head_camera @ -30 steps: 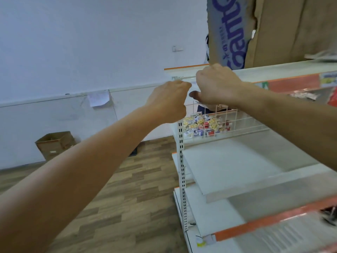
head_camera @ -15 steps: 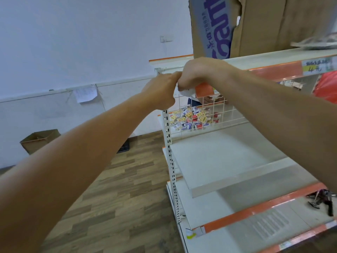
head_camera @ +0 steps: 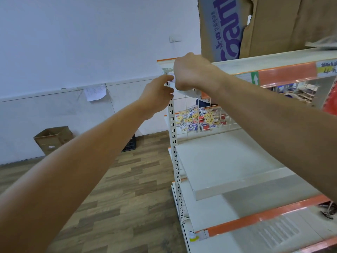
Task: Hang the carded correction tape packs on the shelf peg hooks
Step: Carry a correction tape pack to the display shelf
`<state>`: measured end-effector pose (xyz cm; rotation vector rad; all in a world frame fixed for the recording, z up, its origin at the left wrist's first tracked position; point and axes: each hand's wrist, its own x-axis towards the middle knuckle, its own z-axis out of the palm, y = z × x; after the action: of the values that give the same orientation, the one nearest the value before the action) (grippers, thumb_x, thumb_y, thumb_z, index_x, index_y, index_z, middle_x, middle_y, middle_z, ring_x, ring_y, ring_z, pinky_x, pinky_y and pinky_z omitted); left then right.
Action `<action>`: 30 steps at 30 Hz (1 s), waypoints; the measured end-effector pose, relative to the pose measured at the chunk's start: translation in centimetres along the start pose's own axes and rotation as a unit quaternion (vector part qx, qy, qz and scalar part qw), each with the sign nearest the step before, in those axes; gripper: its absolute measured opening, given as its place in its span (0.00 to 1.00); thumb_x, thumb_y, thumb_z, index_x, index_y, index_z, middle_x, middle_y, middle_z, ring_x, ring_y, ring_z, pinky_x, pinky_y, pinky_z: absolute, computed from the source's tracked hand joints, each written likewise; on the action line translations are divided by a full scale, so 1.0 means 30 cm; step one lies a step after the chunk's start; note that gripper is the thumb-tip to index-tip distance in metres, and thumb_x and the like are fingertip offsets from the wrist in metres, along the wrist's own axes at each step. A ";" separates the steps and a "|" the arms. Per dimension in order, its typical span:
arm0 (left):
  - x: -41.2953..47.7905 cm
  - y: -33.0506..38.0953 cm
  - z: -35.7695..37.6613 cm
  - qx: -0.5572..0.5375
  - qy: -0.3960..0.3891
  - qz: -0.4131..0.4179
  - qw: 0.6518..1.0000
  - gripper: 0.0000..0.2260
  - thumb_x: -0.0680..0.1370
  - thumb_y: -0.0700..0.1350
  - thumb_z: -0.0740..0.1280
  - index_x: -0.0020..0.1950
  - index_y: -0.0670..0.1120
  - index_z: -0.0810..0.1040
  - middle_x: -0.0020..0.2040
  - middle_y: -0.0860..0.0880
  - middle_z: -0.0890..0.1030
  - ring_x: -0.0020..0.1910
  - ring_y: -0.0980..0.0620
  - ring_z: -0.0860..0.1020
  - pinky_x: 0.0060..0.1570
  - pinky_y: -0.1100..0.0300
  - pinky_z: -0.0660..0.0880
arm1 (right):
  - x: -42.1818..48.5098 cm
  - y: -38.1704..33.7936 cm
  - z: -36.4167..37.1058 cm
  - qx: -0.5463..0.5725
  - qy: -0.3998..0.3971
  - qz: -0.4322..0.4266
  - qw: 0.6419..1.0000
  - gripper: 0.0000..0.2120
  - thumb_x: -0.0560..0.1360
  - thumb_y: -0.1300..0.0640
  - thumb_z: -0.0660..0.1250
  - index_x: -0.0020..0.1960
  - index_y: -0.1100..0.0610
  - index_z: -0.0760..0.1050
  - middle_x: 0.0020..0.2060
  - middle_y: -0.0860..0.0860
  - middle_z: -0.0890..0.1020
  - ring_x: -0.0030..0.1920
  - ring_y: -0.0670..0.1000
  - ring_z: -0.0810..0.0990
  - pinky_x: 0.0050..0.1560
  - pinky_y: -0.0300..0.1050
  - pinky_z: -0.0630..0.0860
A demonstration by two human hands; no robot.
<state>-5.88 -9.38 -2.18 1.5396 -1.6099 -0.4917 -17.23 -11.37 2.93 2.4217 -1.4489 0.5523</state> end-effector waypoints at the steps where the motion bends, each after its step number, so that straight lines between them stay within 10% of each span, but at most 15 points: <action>1: -0.003 -0.001 -0.002 -0.062 0.016 -0.016 0.998 0.20 0.79 0.33 0.54 0.69 0.46 0.69 0.58 0.43 0.80 0.51 0.49 0.80 0.49 0.61 0.77 | -0.007 -0.009 0.006 0.009 0.008 -0.002 1.000 0.04 0.73 0.62 0.65 0.44 0.58 0.69 0.33 0.52 0.66 0.37 0.53 0.69 0.30 0.42 0.63; 8: -0.048 -0.011 -0.037 -0.328 0.093 -0.094 0.935 0.10 0.77 0.33 0.54 0.52 0.39 0.73 0.39 0.43 0.72 0.38 0.46 0.72 0.34 0.60 0.76 | -0.076 -0.139 0.057 0.011 0.045 -0.030 0.998 0.14 0.74 0.59 0.63 0.59 0.59 0.74 0.56 0.58 0.72 0.57 0.62 0.74 0.48 0.51 0.65; 14: -0.113 -0.139 -0.093 -0.374 0.190 -0.160 0.894 0.08 0.76 0.31 0.60 0.50 0.42 0.71 0.36 0.46 0.77 0.28 0.53 0.76 0.24 0.65 0.72 | -0.088 -0.247 0.197 0.151 -0.022 -0.083 0.985 0.14 0.74 0.54 0.65 0.58 0.57 0.73 0.55 0.56 0.70 0.57 0.59 0.71 0.48 0.48 0.67; 19: -0.205 -0.343 -0.172 -0.346 0.231 -0.220 0.883 0.29 0.79 0.36 0.64 0.75 0.49 0.55 0.60 0.48 0.71 0.42 0.49 0.80 0.30 0.58 0.80 | -0.081 -0.353 0.305 0.310 -0.129 -0.130 0.933 0.15 0.72 0.61 0.64 0.58 0.59 0.77 0.56 0.57 0.79 0.52 0.56 0.75 0.51 0.47 0.74; 30: -0.318 -0.861 -0.388 -0.337 0.185 -0.282 0.879 0.14 0.81 0.35 0.60 0.64 0.47 0.70 0.52 0.48 0.82 0.47 0.46 0.81 0.52 0.47 0.77 | 0.047 -0.729 0.698 0.512 -0.185 0.044 0.838 0.15 0.75 0.63 0.62 0.61 0.57 0.75 0.52 0.50 0.76 0.57 0.51 0.76 0.58 0.46 0.74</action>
<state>18.29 -1.68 -17.99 1.4057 -0.5649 -0.8959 6.60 -10.90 -15.81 3.4349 -1.6825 1.1747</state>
